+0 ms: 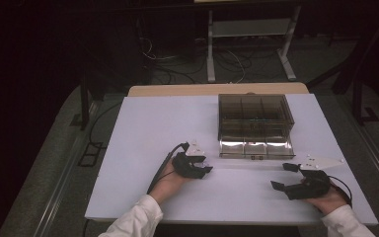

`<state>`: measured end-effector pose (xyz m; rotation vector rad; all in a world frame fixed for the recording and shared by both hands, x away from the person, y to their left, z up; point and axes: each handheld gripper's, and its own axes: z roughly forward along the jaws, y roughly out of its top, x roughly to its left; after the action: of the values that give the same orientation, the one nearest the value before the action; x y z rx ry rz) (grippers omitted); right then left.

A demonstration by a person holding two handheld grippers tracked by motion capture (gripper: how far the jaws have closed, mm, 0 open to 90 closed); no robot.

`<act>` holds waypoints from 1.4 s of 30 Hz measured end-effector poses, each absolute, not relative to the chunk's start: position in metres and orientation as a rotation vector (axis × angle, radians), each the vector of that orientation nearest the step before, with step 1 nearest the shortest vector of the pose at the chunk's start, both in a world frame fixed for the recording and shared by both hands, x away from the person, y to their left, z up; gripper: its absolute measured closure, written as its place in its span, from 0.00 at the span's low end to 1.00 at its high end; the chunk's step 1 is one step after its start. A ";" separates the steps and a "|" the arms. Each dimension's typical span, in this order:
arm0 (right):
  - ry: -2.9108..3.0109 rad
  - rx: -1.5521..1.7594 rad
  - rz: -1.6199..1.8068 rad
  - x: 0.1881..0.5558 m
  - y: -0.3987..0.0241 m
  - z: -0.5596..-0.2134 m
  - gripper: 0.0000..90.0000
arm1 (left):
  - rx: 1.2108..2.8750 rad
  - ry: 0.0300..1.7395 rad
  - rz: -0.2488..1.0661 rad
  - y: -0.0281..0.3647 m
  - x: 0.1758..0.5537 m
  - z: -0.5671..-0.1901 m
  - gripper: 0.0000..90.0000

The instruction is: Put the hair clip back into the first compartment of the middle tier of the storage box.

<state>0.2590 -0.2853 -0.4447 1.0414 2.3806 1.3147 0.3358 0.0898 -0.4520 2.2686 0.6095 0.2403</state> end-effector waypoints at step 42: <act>2.373 1.042 1.316 0.259 -0.287 -0.444 0.18 | 2.228 0.637 0.214 0.093 0.338 -0.447 0.70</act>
<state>0.2588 -0.2865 -0.4442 1.0423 2.3735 1.3155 0.3377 0.0933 -0.4465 2.2279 0.6370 0.2140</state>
